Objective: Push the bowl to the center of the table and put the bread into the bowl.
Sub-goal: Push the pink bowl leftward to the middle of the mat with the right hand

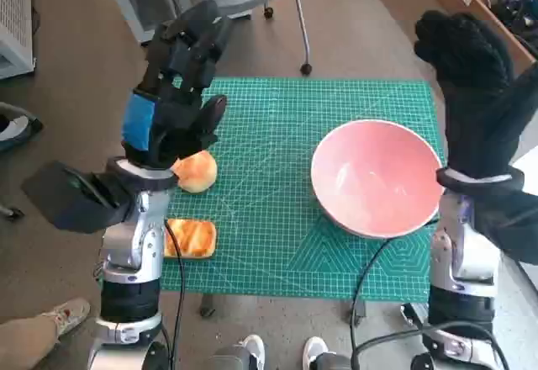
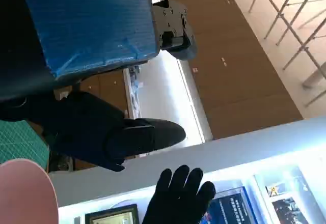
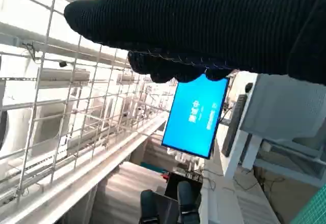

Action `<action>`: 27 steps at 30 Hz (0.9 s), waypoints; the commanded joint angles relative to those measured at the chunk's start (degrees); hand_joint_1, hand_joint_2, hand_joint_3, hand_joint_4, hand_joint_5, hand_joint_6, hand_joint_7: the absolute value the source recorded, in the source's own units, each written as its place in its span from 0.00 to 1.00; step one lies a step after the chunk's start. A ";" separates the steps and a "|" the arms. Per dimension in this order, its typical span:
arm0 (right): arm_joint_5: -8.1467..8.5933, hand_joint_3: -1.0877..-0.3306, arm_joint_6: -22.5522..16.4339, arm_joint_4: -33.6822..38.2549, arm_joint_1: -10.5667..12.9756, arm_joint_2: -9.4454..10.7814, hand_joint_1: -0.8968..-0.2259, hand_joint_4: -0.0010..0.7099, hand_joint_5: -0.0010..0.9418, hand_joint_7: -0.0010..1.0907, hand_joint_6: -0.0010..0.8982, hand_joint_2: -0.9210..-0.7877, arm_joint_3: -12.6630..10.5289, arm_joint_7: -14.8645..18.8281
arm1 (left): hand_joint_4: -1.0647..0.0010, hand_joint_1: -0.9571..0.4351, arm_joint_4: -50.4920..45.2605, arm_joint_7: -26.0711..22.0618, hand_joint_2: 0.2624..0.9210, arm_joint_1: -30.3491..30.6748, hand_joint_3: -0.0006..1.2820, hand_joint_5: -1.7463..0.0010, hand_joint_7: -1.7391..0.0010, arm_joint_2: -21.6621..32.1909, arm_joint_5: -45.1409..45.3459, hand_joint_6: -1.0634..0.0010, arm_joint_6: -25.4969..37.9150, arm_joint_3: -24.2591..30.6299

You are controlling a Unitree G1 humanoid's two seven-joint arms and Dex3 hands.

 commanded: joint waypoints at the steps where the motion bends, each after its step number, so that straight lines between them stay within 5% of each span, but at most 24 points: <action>1: -0.46 0.68 0.20 0.14 1.92 0.06 0.58 0.53 0.00 0.46 0.22 0.00 -0.21 -0.43 | 1.00 0.30 0.99 -0.75 0.84 -1.35 0.39 0.82 0.61 0.33 -0.49 1.00 0.06 0.14; 27: 1.03 0.70 4.01 -3.40 5.58 -1.19 0.60 0.52 0.00 0.48 0.21 0.00 -3.56 -1.55 | 1.00 0.31 5.69 -1.52 0.87 -3.62 0.37 0.82 0.61 -0.97 -0.58 1.00 -2.28 0.06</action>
